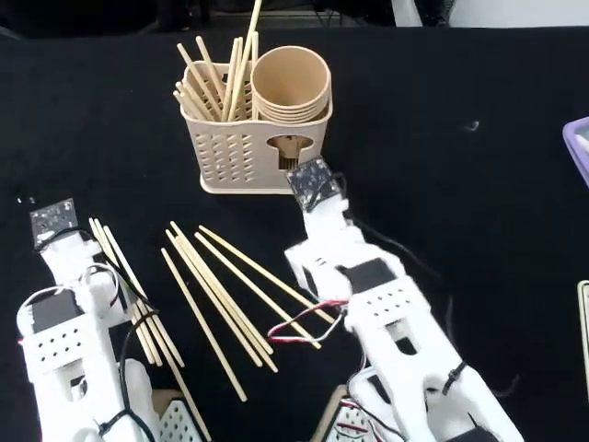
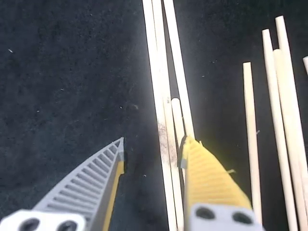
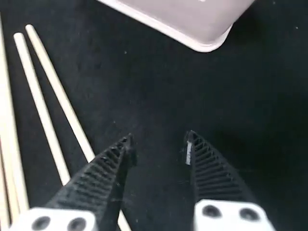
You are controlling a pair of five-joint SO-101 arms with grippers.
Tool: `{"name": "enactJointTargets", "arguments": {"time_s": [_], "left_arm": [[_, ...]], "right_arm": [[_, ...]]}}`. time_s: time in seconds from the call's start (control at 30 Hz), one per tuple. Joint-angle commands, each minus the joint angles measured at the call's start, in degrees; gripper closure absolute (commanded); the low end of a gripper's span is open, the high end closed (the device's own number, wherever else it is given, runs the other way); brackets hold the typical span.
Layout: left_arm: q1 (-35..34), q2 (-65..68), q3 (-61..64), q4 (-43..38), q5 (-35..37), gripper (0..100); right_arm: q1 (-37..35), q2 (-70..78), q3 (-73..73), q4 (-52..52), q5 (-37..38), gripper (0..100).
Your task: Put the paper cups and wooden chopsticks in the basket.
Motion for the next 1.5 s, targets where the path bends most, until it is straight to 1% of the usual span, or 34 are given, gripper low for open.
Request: {"name": "enactJointTargets", "arguments": {"time_s": [0.0,0.07,0.13,0.23,0.5,0.63,0.77,0.9,1.0,1.2,1.37,1.47], "left_arm": [[2.0,-0.4,3.6,-7.4,0.8,80],[3.7,-0.4,5.5,-9.8,0.9,80],[5.0,-0.4,7.3,-10.2,0.9,80],[5.0,-0.4,9.1,-10.7,0.4,80],[5.3,-0.3,8.4,-10.8,0.4,80],[4.3,1.8,8.3,-12.7,0.4,80],[1.4,10.0,3.2,-13.5,0.5,80],[-1.0,21.8,-4.4,-13.0,0.4,80],[-0.9,30.6,-9.2,-13.4,0.4,80],[-0.8,43.6,-19.3,-13.1,0.8,80],[-0.7,51.2,-27.2,-13.0,0.8,80],[1.6,54.4,-31.3,-13.0,0.8,80]], "right_arm": [[0.7,-1.5,1.3,-3.5,-0.3,82.8],[0.9,-1.5,1.5,-3.5,-0.3,82.8],[1.0,-1.5,1.6,-3.4,-0.3,82.8],[0.9,-1.6,1.8,-3.4,-0.3,82.8],[0.6,-1.8,1.8,-3.3,-0.3,82.8],[-0.5,-1.8,1.8,-3.3,-0.3,82.8],[-3.6,-1.5,2.0,-3.3,-0.3,82.8],[-4.4,-1.8,2.8,-3.4,-0.3,82.8],[-4.3,-1.8,2.8,-3.4,-0.3,82.8],[-4.3,-1.8,2.7,-3.4,-0.3,82.8],[-4.3,-1.8,2.7,-3.6,-0.3,82.8],[-4.3,-1.8,2.7,-3.7,-0.3,82.8]]}}
